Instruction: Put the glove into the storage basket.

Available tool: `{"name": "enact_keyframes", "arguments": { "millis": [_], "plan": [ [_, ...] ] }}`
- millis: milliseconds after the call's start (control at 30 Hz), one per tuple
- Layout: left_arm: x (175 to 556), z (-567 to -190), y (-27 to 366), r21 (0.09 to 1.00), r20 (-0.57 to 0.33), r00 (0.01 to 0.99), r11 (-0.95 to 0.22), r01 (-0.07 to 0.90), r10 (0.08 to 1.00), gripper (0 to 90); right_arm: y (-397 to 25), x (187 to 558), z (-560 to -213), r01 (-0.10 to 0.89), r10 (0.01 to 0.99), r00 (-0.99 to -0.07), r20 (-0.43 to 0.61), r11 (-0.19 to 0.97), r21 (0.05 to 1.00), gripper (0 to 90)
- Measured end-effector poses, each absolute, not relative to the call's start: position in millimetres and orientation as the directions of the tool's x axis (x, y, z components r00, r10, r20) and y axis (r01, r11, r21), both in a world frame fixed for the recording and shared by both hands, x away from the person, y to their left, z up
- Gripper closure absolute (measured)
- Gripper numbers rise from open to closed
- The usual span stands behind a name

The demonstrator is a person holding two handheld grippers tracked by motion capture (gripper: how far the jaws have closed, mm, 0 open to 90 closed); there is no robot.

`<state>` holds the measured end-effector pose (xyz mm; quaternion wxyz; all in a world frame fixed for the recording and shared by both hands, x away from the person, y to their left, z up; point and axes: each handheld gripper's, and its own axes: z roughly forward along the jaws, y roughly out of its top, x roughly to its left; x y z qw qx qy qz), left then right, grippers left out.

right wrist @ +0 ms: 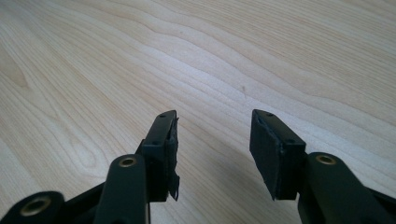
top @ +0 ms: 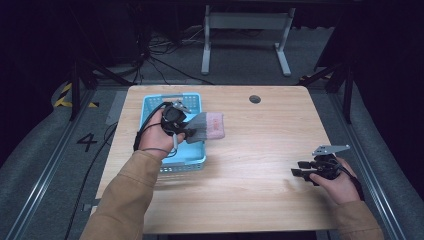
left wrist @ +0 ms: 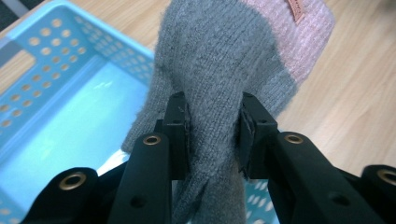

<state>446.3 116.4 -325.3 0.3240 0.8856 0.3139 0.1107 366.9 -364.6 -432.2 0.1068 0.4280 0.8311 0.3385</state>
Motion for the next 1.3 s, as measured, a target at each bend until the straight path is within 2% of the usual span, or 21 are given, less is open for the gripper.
{"name": "enact_keyframes", "arguments": {
  "millis": [400,833,1300],
  "plan": [
    [462.3,-328.4,144.9,0.617,0.019,0.742,-0.591,0.519,0.671,68.4,-365.2,368.3,-432.6,0.642,0.787,-0.606,0.117,0.398,0.655,52.2],
    [479.5,-340.1,177.0,0.601,-0.007,0.699,-0.555,0.574,0.715,68.2,-364.1,369.5,-436.1,0.648,0.788,-0.605,0.115,0.404,0.646,51.7],
    [501.0,-366.0,168.3,0.553,-0.003,0.718,-0.597,0.581,0.696,68.0,-363.4,366.5,-439.0,0.654,0.794,-0.599,0.105,0.409,0.636,51.2]
  ]
}}
